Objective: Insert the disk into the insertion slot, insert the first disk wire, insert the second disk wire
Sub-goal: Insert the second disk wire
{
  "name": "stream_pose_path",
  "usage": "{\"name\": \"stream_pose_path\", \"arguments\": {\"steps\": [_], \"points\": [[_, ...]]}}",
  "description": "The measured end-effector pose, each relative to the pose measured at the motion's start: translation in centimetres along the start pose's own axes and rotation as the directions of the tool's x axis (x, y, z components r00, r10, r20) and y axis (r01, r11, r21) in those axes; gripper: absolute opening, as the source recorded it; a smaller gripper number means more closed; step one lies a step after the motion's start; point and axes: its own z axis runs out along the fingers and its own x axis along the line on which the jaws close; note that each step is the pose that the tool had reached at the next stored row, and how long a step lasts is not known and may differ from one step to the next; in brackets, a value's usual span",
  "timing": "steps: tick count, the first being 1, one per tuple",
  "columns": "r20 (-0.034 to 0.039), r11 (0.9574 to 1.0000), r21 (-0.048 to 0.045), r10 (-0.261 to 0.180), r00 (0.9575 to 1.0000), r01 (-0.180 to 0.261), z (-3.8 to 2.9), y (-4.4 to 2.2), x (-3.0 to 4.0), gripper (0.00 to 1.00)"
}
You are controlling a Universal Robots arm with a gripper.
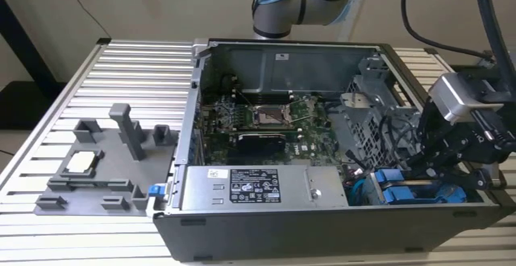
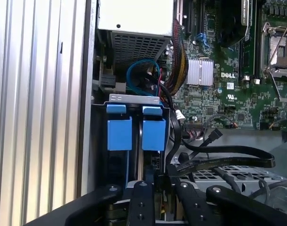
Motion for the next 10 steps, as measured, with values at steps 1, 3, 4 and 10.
{"name": "stream_pose_path", "arguments": {"steps": [1, 3, 4, 10], "points": [[0.0007, 1.0000, 0.0000, 0.000, 1.0000, 0.000, -0.11, 0.01, -0.02, 0.24], [0.0011, 1.0000, 0.0000, 0.000, 1.0000, 0.000, -0.58, 0.05, -0.08, 0.24], [0.0010, 1.0000, 0.0000, 0.000, 1.0000, 0.000, -0.85, 0.07, -0.12, 0.24], [0.0009, 1.0000, 0.0001, 0.000, 1.0000, 0.000, -3.26, 0.26, -0.46, 0.24]]}}
